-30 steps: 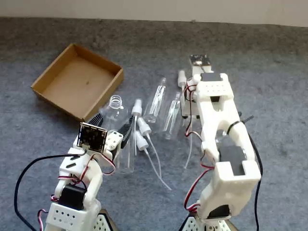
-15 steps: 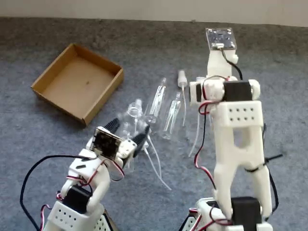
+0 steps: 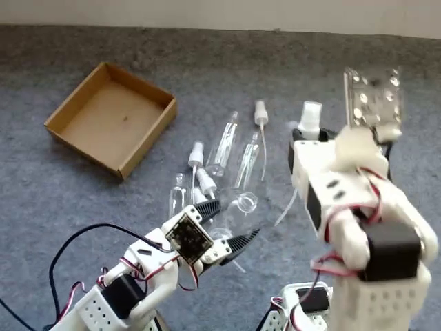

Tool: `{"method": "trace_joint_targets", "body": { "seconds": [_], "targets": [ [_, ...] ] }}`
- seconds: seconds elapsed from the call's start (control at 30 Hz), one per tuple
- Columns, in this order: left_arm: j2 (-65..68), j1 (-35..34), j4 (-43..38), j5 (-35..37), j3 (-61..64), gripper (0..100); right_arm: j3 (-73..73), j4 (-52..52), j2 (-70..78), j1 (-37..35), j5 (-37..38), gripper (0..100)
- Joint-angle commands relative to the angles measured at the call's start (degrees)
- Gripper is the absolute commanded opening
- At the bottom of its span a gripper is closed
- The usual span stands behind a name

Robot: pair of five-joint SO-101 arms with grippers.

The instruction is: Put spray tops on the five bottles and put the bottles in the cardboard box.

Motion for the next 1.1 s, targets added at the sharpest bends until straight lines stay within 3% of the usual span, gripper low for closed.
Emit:
{"method": "trace_joint_targets", "body": {
  "seconds": [0.0,0.23,0.47,1.07],
  "targets": [
    [0.04,3.82,0.44,0.35,1.19,13,-2.68,-0.40,-7.16,-0.13,-0.79,0.6],
    [-0.04,6.29,4.13,0.35,1.19,13,-2.77,-0.75,-10.77,-0.84,-0.88,0.6],
    [-0.04,6.11,4.13,0.35,1.19,13,-2.77,-2.86,-12.79,-8.22,-6.51,0.6],
    [-0.13,6.02,4.13,0.35,1.19,13,-2.42,-8.40,-12.35,-8.31,-6.33,0.6]
  ]
}}
